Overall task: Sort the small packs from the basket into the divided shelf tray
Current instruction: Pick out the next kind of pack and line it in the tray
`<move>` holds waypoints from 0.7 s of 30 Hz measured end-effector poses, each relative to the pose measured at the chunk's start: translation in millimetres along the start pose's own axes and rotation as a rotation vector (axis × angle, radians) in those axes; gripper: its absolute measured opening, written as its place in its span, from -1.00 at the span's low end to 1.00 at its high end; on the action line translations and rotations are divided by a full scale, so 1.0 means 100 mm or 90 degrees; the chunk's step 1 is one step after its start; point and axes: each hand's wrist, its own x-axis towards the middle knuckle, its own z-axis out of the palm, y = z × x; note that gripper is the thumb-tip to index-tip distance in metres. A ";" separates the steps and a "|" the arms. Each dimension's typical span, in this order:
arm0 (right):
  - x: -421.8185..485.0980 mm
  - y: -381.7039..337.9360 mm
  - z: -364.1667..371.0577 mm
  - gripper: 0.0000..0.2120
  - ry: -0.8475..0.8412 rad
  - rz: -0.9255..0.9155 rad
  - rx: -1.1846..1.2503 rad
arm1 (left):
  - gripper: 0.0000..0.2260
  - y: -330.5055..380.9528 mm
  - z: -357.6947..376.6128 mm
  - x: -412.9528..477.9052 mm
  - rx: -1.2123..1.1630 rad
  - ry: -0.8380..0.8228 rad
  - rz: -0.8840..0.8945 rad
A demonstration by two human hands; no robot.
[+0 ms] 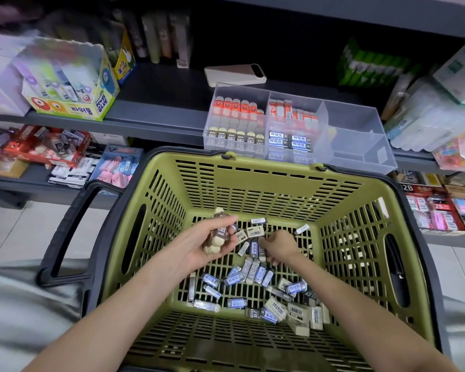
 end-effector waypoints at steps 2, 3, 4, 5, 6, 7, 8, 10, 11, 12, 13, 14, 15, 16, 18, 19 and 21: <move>0.03 -0.03 0.01 -0.64 -0.001 -0.040 -0.035 | -0.63 -0.05 0.00 0.02 0.007 0.008 0.001; 0.04 -0.04 0.01 -0.62 0.000 -0.051 -0.063 | -0.63 -0.09 0.00 0.04 0.018 0.013 0.002; 0.04 -0.05 0.01 -0.62 0.003 -0.063 -0.100 | -0.62 -0.13 -0.01 0.06 0.032 0.021 0.003; 0.04 -0.06 0.02 -0.61 0.010 -0.072 -0.141 | -0.60 -0.17 -0.02 0.07 0.046 0.030 0.006; 0.03 -0.07 0.04 -0.62 0.018 -0.084 -0.172 | -0.58 -0.21 -0.02 0.08 0.058 0.041 0.012; 0.00 -0.08 0.04 -0.63 0.022 -0.093 -0.180 | -0.56 -0.24 -0.04 0.10 0.067 0.049 0.019; -0.02 -0.10 0.04 -0.66 0.020 -0.098 -0.163 | -0.54 -0.26 -0.05 0.11 0.073 0.054 0.029; -0.12 -0.14 -0.05 -0.75 -0.008 -0.096 -0.007 | -0.54 -0.27 -0.06 0.13 0.078 0.061 0.052; -0.18 -0.17 -0.12 -0.81 -0.038 -0.095 0.114 | -0.52 -0.27 -0.07 0.14 0.082 0.066 0.062; -0.25 -0.21 -0.18 -0.87 -0.078 -0.099 0.229 | -0.51 -0.27 -0.07 0.15 0.090 0.068 0.068; -0.33 -0.26 -0.23 -0.90 -0.124 -0.110 0.314 | -0.50 -0.26 -0.06 0.16 0.102 0.063 0.069; -0.41 -0.32 -0.25 -0.92 -0.170 -0.125 0.363 | -0.50 -0.26 -0.04 0.15 0.114 0.051 0.061; -0.48 -0.37 -0.25 -0.93 -0.209 -0.141 0.386 | -0.51 -0.26 -0.02 0.14 0.124 0.032 0.046; -0.55 -0.42 -0.25 -0.93 -0.235 -0.158 0.393 | -0.52 -0.26 -0.01 0.13 0.127 0.012 0.029; -0.60 -0.45 -0.26 -0.93 -0.277 -0.180 0.418 | -0.53 -0.26 0.00 0.13 0.114 -0.005 0.005; -0.61 -0.43 -0.29 -0.91 -0.300 -0.175 0.459 | -0.53 -0.25 -0.01 0.13 0.107 -0.001 -0.002; -0.58 -0.35 -0.33 -0.88 -0.299 -0.147 0.508 | -0.56 -0.23 -0.03 0.13 0.098 0.017 -0.014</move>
